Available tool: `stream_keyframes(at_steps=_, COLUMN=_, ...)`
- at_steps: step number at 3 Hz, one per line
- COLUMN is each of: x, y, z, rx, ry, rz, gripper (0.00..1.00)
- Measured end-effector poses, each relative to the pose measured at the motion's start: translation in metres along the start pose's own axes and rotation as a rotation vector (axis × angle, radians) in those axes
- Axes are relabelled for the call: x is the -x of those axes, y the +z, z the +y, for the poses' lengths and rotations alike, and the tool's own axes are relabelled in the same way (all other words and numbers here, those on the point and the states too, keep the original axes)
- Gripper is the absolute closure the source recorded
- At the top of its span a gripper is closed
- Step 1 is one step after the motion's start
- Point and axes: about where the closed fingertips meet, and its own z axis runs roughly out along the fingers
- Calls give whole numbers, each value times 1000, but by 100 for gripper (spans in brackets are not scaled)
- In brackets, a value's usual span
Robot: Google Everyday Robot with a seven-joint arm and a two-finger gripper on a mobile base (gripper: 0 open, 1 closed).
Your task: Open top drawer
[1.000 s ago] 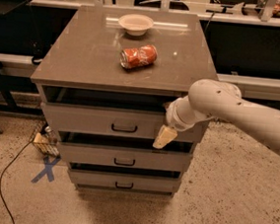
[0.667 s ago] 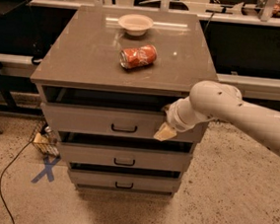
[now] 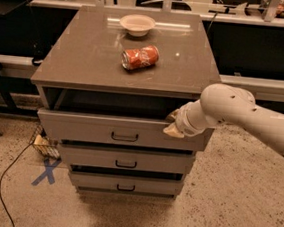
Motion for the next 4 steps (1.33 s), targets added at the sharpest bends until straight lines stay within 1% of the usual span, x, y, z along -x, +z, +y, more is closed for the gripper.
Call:
stream_keyframes(at_steps=1, x=2, y=-3, z=-1, rx=0, ry=0, rz=0, gripper=100)
stream_keyframes(at_steps=2, x=2, y=-3, z=-1, rx=0, ry=0, rz=0, gripper=100)
stream_keyframes(at_steps=3, x=2, y=-3, z=0, rx=2, ry=-1, rz=0, gripper=81)
stream_keyframes(at_steps=4, x=3, y=-3, z=-1, rx=2, ry=-1, rz=0, gripper=58)
